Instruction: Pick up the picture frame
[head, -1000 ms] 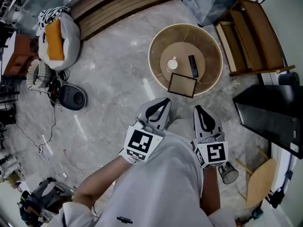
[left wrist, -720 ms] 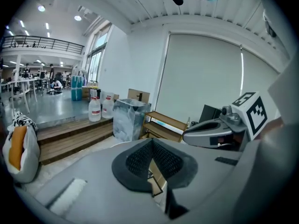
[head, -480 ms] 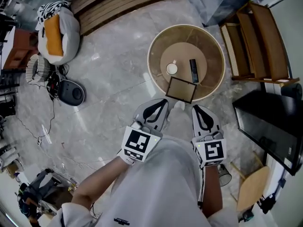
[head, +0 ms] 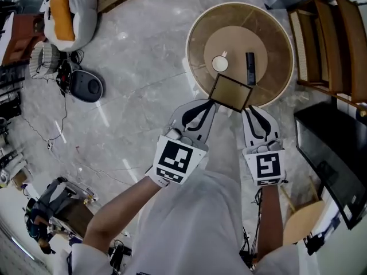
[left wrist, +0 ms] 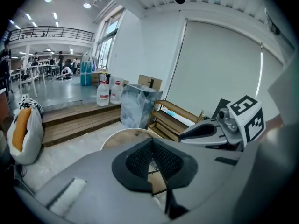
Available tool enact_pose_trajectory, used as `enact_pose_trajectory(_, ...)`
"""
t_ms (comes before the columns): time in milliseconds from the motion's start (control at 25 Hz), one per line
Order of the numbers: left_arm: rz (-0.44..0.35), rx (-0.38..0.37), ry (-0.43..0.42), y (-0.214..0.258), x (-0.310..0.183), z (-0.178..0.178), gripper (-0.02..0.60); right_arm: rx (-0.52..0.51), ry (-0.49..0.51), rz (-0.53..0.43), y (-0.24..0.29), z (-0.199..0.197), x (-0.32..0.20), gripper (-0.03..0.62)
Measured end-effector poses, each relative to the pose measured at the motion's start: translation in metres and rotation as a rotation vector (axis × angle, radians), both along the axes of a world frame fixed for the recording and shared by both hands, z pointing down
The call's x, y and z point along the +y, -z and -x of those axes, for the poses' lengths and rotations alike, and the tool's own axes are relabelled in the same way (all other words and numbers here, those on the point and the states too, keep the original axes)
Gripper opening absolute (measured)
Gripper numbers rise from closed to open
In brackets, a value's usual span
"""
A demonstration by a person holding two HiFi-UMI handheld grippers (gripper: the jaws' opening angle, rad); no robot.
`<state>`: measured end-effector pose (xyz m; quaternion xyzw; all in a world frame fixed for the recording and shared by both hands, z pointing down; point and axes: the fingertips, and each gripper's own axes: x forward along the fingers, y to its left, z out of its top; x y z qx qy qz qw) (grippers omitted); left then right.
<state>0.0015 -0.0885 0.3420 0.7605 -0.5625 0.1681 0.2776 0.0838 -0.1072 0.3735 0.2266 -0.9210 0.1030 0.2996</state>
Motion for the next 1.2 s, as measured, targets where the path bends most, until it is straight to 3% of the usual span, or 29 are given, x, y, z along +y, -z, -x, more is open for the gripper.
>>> enact_pose_trajectory(240, 0.045, -0.014, 0.028, -0.065, -0.018, -0.006, 0.003, 0.045, 0.072, 0.043, -0.088, 0.005, -0.018, 0.031)
enact_pose_trajectory(600, 0.118, 0.036, 0.065, -0.139, -0.035, -0.011, 0.003, 0.114, 0.162, 0.087, -0.174, 0.012, -0.042, 0.062)
enact_pose_trajectory(880, 0.176, 0.034, 0.103, -0.212, -0.038, -0.007, 0.003, 0.161, 0.272, 0.089, -0.251, 0.018, -0.05, 0.075)
enact_pose_trajectory(1200, 0.239, 0.047, 0.133, -0.277, -0.028, 0.0, 0.003, 0.314, 0.391, 0.121, -0.331, 0.013, -0.05, 0.075)
